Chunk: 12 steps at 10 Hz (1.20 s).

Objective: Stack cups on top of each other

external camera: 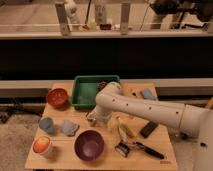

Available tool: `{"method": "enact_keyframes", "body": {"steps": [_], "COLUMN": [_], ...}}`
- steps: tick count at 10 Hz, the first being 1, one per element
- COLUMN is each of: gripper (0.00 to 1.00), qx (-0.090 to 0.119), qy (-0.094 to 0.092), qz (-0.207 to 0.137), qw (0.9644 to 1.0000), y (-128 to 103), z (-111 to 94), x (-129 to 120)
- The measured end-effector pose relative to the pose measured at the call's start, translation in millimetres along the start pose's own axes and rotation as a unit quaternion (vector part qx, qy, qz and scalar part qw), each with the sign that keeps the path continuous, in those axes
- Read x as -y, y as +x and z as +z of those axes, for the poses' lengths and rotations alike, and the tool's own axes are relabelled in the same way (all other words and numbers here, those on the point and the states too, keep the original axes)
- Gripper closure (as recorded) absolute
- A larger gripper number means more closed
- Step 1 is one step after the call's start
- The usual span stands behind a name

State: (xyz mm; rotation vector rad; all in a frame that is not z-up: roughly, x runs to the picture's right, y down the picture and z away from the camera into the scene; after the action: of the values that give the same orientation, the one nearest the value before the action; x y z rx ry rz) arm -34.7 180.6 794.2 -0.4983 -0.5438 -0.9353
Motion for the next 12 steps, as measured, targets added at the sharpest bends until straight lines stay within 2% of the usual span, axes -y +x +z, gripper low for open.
{"method": "enact_keyframes", "body": {"steps": [1, 5, 12], "gripper": [0.2, 0.2, 0.2], "qx": [-0.003, -0.013, -0.007], "qy": [-0.009, -0.02, -0.042], "qz": [0.005, 0.044, 0.062], "qw": [0.9999, 0.9987, 0.9972], "y": [-0.2, 10.5, 25.5], "z": [3.9, 6.2, 24.6], "x": [-1.6, 0.0, 3.5]}}
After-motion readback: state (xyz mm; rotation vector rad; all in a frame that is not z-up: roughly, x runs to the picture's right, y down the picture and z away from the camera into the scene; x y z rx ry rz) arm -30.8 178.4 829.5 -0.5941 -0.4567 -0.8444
